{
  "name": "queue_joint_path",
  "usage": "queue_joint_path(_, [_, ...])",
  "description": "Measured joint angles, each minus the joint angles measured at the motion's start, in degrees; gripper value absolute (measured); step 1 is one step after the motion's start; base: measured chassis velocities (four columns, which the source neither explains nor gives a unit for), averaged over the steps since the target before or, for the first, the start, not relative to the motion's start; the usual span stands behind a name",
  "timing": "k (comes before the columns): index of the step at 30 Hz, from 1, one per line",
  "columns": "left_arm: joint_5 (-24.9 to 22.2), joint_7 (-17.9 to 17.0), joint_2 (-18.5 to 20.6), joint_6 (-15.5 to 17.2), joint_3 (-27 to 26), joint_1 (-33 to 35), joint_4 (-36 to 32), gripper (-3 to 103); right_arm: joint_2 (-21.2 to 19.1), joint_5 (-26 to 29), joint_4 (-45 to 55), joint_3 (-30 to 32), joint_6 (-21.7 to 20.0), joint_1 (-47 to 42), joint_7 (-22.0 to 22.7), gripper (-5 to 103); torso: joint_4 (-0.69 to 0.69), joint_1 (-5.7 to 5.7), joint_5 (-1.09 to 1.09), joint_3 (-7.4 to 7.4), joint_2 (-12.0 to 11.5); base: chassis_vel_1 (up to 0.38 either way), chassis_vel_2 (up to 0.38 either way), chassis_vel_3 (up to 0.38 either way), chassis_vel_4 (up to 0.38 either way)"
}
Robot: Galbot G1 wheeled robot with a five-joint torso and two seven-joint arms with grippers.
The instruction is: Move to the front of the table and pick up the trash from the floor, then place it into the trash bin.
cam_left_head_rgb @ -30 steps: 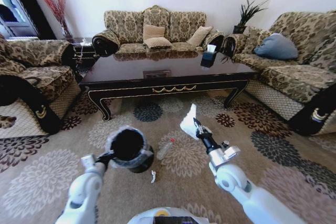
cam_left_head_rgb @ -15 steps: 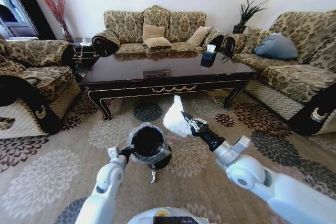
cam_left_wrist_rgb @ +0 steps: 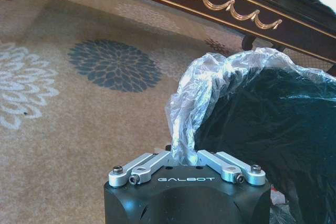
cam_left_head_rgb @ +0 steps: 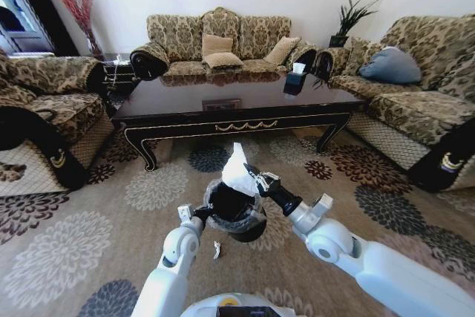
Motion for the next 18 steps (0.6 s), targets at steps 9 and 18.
queue_joint_path(9, [-0.67, -0.04, -0.20, 0.11, -0.12, 0.58, -0.89, 2, 2.70, -3.28, -1.87, -1.16, 0.44, -2.45, -0.04, 0, 0.00, 0.00, -0.01, 0.00, 0.00, 0.000, 0.000, 0.000, 0.000])
queue_joint_path(18, [-1.40, 0.15, 0.37, 0.11, -1.49, 1.25, -2.21, 2, 2.76, -6.39, -2.95, -2.12, 0.53, -5.04, 0.77, 15, 0.00, 0.00, -0.01, 0.00, 0.00, 0.000, 0.000, 0.000, 0.000])
